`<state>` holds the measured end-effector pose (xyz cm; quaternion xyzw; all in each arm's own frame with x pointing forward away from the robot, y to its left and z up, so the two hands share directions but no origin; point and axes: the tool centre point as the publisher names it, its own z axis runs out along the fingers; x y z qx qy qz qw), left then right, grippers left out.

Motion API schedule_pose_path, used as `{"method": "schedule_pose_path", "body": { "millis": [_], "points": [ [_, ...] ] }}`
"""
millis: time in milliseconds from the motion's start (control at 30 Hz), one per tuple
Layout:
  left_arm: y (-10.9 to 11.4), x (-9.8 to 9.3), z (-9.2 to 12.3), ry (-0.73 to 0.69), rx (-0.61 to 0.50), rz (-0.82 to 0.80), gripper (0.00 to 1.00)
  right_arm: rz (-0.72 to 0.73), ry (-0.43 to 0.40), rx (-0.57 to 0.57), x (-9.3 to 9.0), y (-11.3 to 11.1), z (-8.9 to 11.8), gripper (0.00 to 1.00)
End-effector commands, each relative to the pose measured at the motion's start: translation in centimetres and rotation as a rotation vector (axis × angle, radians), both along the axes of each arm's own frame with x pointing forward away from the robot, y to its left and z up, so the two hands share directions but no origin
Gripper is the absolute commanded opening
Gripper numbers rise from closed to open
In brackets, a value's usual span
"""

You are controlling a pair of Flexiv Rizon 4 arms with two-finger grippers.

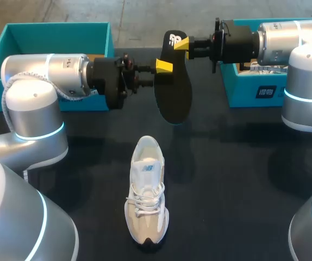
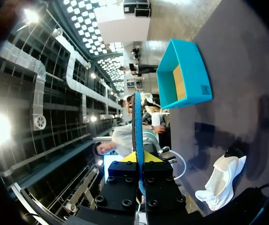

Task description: Take the shoe out of the shoebox, open the shoe tongue, remove and reinsert the insole, then place the shoe into the shoebox

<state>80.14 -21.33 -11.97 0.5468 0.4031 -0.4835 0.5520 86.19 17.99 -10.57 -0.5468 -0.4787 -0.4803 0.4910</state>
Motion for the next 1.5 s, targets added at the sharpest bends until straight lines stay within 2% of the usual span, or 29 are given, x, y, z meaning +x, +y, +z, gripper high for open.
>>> {"method": "schedule_pose_path", "body": {
  "millis": [33,200,300,367,900,933,967,1233,1500],
  "points": [
    [-0.2,-0.2,-0.2,0.003,0.008,0.007,0.36,-0.002,0.001,-0.002,-0.1,0.1,0.0,0.0],
    [-0.2,-0.1,-0.4,0.009,0.012,0.017,0.31,-0.002,0.001,-0.002,-0.1,0.1,0.0,0.0],
    [-0.2,0.1,-0.5,0.01,0.015,0.021,0.15,-0.002,0.001,-0.002,-0.1,0.1,0.0,0.0],
    [-0.3,0.2,-0.6,0.011,0.016,0.024,0.0,-0.002,0.001,-0.002,-0.1,0.1,0.0,0.0],
    [-0.7,0.3,-0.7,0.004,0.021,0.023,0.0,-0.001,0.0,0.001,-0.1,0.1,0.0,0.0],
    [-0.7,0.3,-0.7,0.004,0.021,0.023,0.0,-0.002,-0.002,0.004,-0.1,0.1,0.0,0.22],
    [-0.7,0.3,-0.7,0.003,0.021,0.023,0.0,-0.006,-0.007,0.01,0.0,0.1,0.0,1.0],
    [0.1,0.3,-0.7,-0.002,0.031,0.035,0.0,-0.028,-0.069,0.029,-0.8,-0.4,0.8,1.0],
    [2.2,-0.3,-0.9,0.034,0.036,0.041,0.0,-0.011,-0.084,0.035,-3.2,-1.0,0.1,1.0]
  ]
}}
